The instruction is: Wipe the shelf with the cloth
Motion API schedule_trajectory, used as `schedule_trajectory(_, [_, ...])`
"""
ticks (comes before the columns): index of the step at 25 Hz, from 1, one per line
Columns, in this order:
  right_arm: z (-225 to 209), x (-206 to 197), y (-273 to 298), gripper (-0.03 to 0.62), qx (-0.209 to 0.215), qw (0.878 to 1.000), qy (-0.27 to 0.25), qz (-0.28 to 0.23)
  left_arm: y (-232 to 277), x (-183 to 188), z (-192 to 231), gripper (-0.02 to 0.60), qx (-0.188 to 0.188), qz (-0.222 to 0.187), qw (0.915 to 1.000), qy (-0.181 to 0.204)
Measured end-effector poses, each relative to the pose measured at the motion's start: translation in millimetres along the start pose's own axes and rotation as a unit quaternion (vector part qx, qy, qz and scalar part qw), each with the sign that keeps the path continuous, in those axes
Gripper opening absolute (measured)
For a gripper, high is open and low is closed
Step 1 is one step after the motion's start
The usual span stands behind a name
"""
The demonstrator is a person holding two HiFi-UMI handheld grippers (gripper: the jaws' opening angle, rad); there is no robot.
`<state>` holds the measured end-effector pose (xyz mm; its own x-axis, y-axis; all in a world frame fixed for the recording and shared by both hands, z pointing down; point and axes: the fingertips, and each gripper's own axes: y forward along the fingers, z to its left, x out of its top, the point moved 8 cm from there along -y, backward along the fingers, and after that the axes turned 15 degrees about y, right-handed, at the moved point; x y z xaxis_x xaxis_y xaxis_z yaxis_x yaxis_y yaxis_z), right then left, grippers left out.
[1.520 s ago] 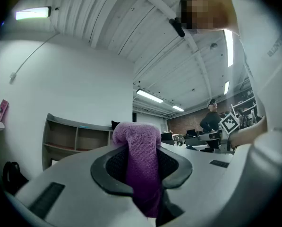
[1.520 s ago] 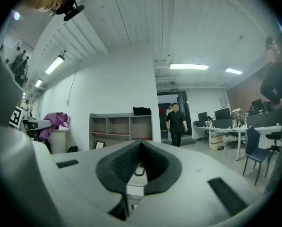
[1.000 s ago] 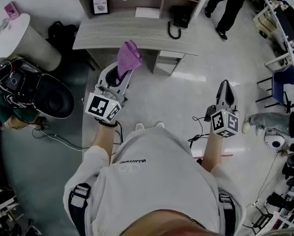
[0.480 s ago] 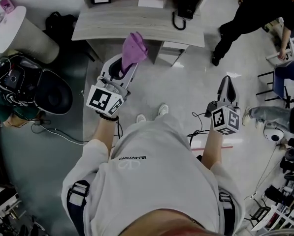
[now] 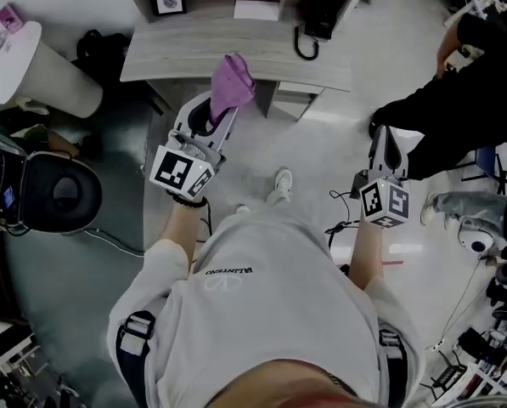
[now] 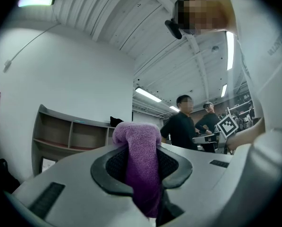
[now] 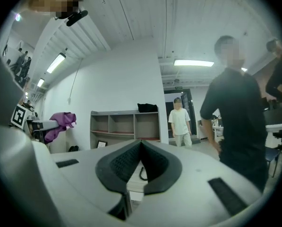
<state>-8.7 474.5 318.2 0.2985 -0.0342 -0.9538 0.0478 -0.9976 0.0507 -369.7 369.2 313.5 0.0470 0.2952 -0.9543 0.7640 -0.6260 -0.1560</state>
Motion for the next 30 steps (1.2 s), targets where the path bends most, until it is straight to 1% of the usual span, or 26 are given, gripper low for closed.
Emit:
schedule_trajectory(6, [-26,10,63,0.000,0.036,0.999,0.000,0.011,62,-11,3,0.103,0.005,0.007,1.0000,0.004])
schedule_trajectory(11, [-56,16,112,0.000,0.058,0.998,0.003,0.014,111,-23,3,0.103,0.012,0.014,0.9998,0.009])
schedule_trajectory(16, [-81,29,153,0.000,0.083,0.996,0.010,0.017,154,-26,-5,0.103,0.018,0.026,0.9993,0.018])
schedule_trajectory(21, [-95,35,185,0.000,0.110,0.994,0.011,0.023,183,-30,-6,0.103,0.044,0.032,0.9983,0.020])
schedule_trajectory(30, [-109,30,209,0.000,0.122,0.992,0.017,0.040,211,-39,-3,0.103,0.058,0.051,0.9969,0.014])
